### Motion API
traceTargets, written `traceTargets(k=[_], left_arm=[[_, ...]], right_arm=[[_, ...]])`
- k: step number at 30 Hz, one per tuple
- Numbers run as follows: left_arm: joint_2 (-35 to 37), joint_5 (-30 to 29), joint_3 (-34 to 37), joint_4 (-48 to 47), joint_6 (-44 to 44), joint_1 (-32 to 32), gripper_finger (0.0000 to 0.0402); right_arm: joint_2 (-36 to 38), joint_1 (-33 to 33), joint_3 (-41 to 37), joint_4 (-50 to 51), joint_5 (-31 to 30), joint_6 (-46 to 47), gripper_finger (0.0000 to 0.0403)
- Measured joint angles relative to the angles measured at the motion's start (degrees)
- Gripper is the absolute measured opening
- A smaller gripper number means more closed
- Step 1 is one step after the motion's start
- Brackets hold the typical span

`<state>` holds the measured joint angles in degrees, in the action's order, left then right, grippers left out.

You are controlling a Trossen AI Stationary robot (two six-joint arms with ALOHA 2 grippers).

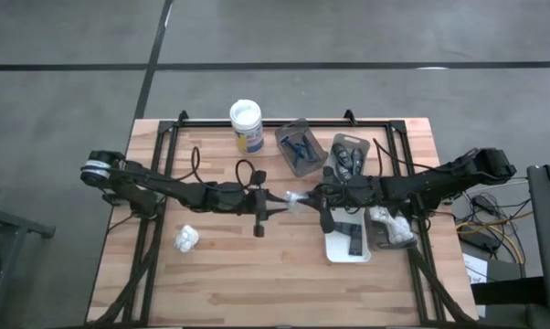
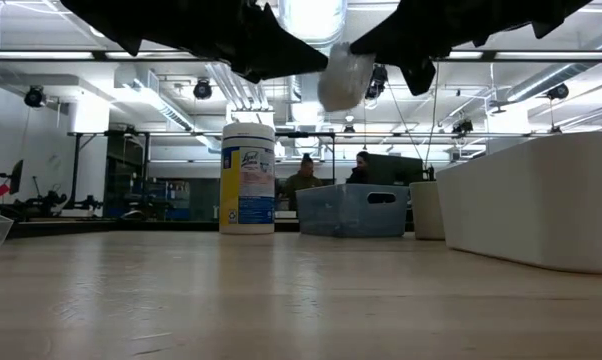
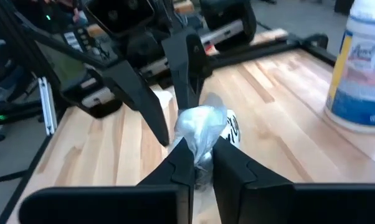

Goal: Pick & Place Travel size toiletries
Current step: Put the white cotton pack into the bottom black bin

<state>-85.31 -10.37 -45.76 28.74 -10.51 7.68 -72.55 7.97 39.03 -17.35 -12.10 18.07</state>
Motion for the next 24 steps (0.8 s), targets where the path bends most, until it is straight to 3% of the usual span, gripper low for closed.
traceTargets(k=[10, 19, 24], left_arm=[[2.2, 0.2, 0.0, -5.9, 3.7, 0.0, 0.0164], [3.0, 0.3, 0.1, -13.5, 8.4, 0.0, 0.0168], [3.0, 0.3, 0.1, -15.4, 10.2, 0.0, 0.0168]], right_arm=[[5.3, 0.0, 0.2, 9.3, 1.6, 1.5, 0.0032], [17.1, 0.0, 1.5, 28.4, 3.3, 7.4, 0.0041], [23.8, 0.0, 1.8, 37.9, 8.6, 12.2, 0.0035]])
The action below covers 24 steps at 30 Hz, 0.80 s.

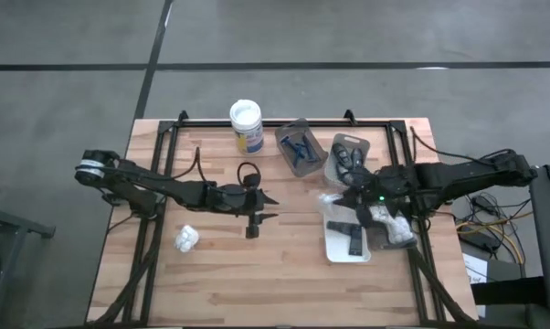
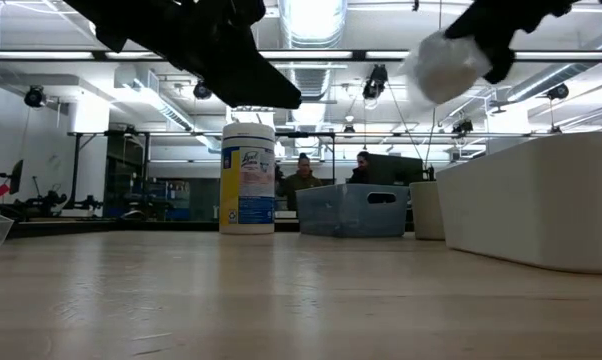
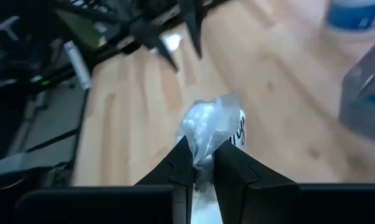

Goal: Pick & Place Travel size toiletries
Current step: Put the white cotton pack into the bottom black bin

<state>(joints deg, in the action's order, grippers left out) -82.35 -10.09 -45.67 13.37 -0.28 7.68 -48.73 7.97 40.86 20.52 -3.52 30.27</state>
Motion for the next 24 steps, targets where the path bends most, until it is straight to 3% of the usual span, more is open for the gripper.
traceTargets(k=[8, 24], left_arm=[[0.0, 0.0, 0.0, -0.9, 0.3, 0.0, 0.0167], [0.0, 0.0, 0.0, -1.9, 0.3, 0.0, 0.0167]], right_arm=[[7.3, 0.0, 0.0, 13.2, 11.4, 11.1, 0.0035], [8.1, 0.0, 0.0, 36.7, 36.3, 24.8, 0.0042]])
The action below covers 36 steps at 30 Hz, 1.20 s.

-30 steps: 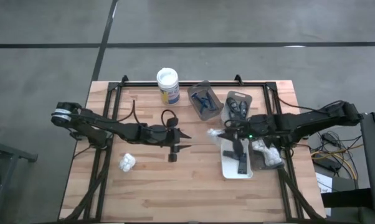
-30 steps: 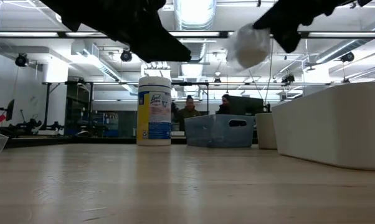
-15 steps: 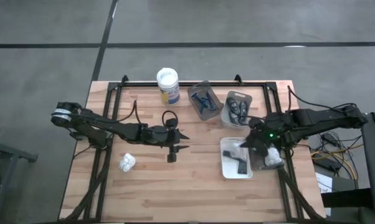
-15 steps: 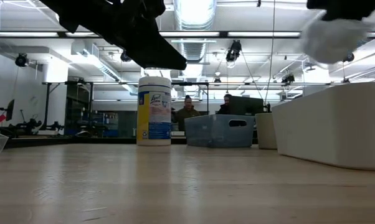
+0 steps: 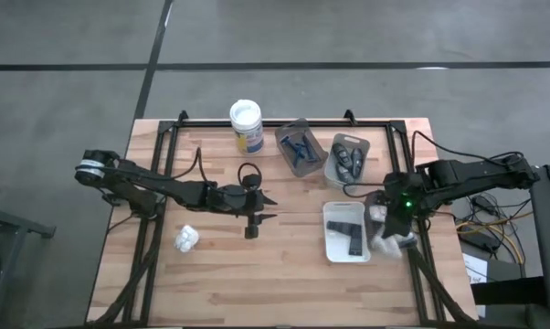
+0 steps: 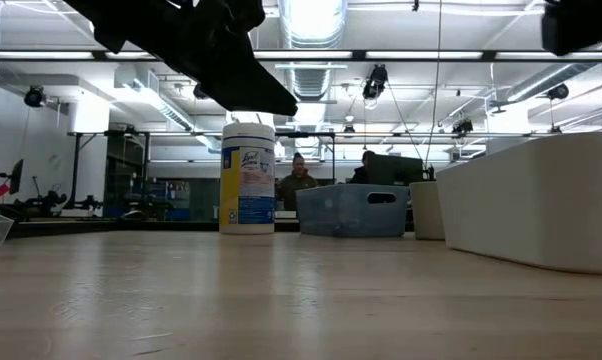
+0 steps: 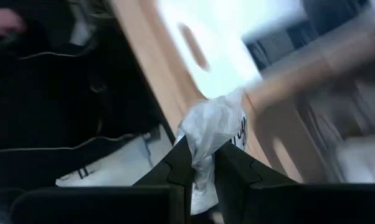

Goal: Pick & Place Travel size toiletries
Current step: Put the white cotton pack into the bottom black bin

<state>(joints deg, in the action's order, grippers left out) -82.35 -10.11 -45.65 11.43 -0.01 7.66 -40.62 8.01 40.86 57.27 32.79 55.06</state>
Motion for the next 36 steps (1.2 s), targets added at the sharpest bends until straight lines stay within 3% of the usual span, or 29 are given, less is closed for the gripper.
traceTargets(k=[6, 13, 23, 31, 36], left_arm=[[0.0, 0.0, 0.0, -0.5, 0.0, 0.0, 0.0167], [0.0, 0.0, 0.0, -0.5, 0.1, 0.0, 0.0167], [0.0, 0.0, 0.0, -0.4, 0.2, 0.0, 0.0167], [0.0, 0.0, 0.0, -0.4, 0.3, 0.0, 0.0167], [0.0, 0.0, 0.0, -0.4, 0.8, 0.0, 0.0167]], right_arm=[[0.5, 0.0, 0.0, 9.0, -0.2, 2.0, 0.0034], [0.5, 0.0, 0.0, 9.4, -1.3, 1.5, 0.0047], [3.7, 0.0, 0.0, 9.9, -1.4, 1.3, 0.0032], [7.0, -0.2, 0.0, 12.7, -9.9, 1.3, 0.0045], [8.0, -0.2, 0.0, 12.5, -10.7, 1.7, 0.0036]])
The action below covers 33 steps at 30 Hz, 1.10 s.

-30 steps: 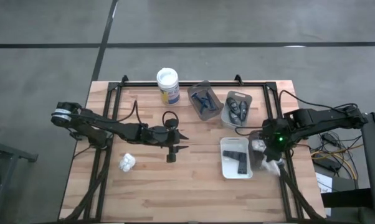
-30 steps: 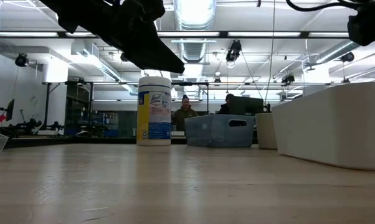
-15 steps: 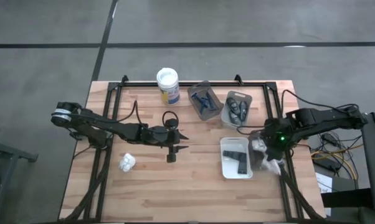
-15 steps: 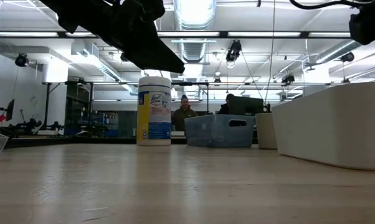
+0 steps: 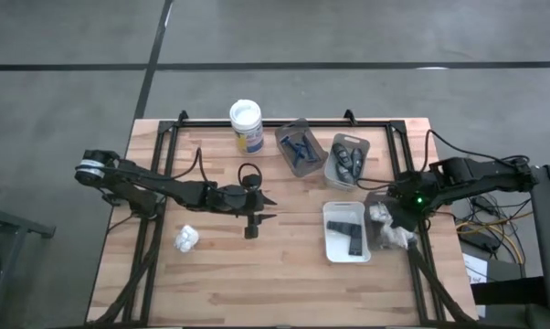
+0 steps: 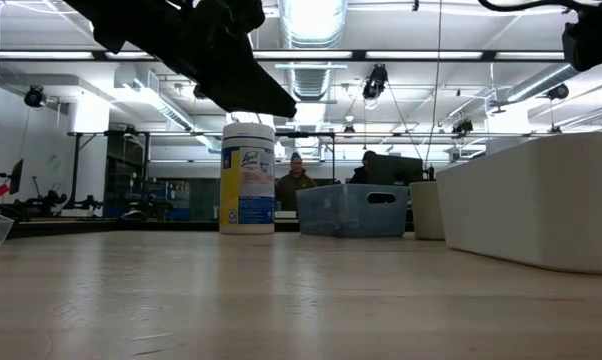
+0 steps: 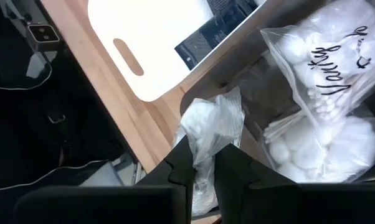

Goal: Pick & Place Travel size toiletries
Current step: Put the white cotton pack into the bottom black bin

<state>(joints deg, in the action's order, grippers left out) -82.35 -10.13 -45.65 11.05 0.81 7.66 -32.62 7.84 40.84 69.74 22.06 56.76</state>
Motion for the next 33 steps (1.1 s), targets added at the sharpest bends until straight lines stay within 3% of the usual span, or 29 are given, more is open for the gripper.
traceTargets(k=[13, 33], left_arm=[[0.0, 0.0, 0.0, 0.0, 0.2, 0.0, 0.0167], [0.0, 0.0, 0.0, -0.7, 1.2, 0.0, 0.0167]], right_arm=[[-0.1, 0.0, 0.0, -0.1, -2.6, 1.8, 0.0063], [-0.1, 0.0, 0.0, -0.4, -3.8, 2.9, 0.0183]])
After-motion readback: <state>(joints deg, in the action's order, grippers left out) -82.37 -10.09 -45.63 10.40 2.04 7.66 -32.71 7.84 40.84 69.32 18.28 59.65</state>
